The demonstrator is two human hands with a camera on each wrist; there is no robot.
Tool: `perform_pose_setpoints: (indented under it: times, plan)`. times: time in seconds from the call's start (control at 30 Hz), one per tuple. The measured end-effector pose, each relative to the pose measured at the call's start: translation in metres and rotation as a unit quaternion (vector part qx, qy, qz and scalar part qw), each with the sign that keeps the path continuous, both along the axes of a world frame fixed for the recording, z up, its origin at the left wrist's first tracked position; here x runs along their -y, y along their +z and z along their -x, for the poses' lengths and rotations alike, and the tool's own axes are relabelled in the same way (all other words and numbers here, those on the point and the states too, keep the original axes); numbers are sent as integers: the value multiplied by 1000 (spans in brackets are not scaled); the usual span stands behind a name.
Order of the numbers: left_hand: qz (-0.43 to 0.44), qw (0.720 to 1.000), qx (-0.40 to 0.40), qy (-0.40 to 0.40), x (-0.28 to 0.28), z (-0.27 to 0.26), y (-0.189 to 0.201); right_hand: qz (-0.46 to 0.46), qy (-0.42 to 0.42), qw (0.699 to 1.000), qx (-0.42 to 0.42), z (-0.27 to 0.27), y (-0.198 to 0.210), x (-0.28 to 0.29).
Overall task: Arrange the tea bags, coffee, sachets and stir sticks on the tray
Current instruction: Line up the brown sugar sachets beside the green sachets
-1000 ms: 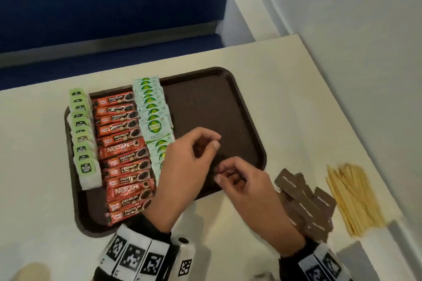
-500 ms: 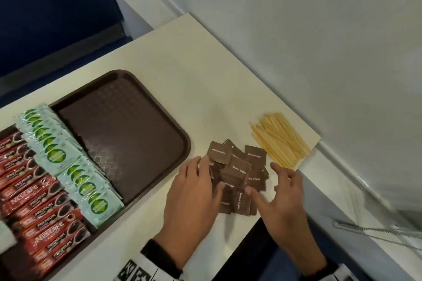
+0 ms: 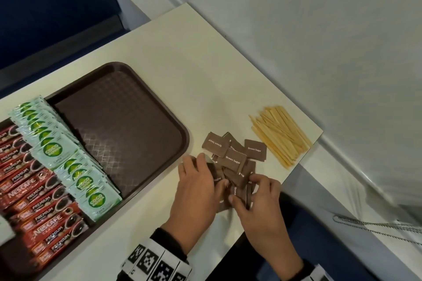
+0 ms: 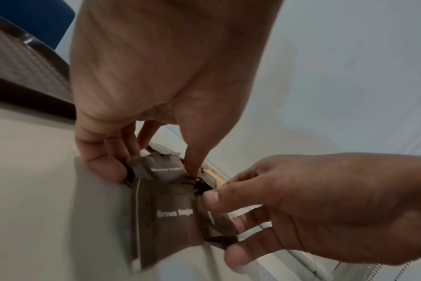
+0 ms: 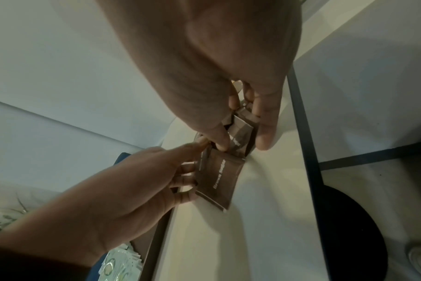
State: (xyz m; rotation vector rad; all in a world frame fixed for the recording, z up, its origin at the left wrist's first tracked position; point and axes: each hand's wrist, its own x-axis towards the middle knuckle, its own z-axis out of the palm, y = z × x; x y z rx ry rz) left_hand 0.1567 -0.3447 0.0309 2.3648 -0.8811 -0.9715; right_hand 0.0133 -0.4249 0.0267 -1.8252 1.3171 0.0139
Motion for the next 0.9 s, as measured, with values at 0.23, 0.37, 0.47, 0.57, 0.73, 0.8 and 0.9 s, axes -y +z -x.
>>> perform_pose_setpoints:
  times: [0.23, 0.37, 0.47, 0.57, 0.73, 0.8, 0.9]
  plan:
    - [55, 994, -56, 70, -2, -1, -13, -23, -25, 999, 30, -13, 2, -9]
    - [81, 990, -80, 85, -6, 8, -15, -41, -38, 997, 45, -15, 1, -14]
    - [104, 988, -65, 94, -7, 15, -18, -65, -36, 995, 59, -18, 4, -18]
    - [117, 985, -73, 102, -6, 18, -22, -88, -27, 993, 76, -22, 9, -22]
    - [131, 983, -76, 100, -6, 15, -28, -102, -54, 988, 105, -27, 7, -28]
    - [125, 989, -40, 74, -8, 12, -31, -104, -71, 986, 111, -28, 4, -30]
    - [123, 992, 4, 41, -10, 10, -31, -107, -101, 982, 122, -31, 5, -33]
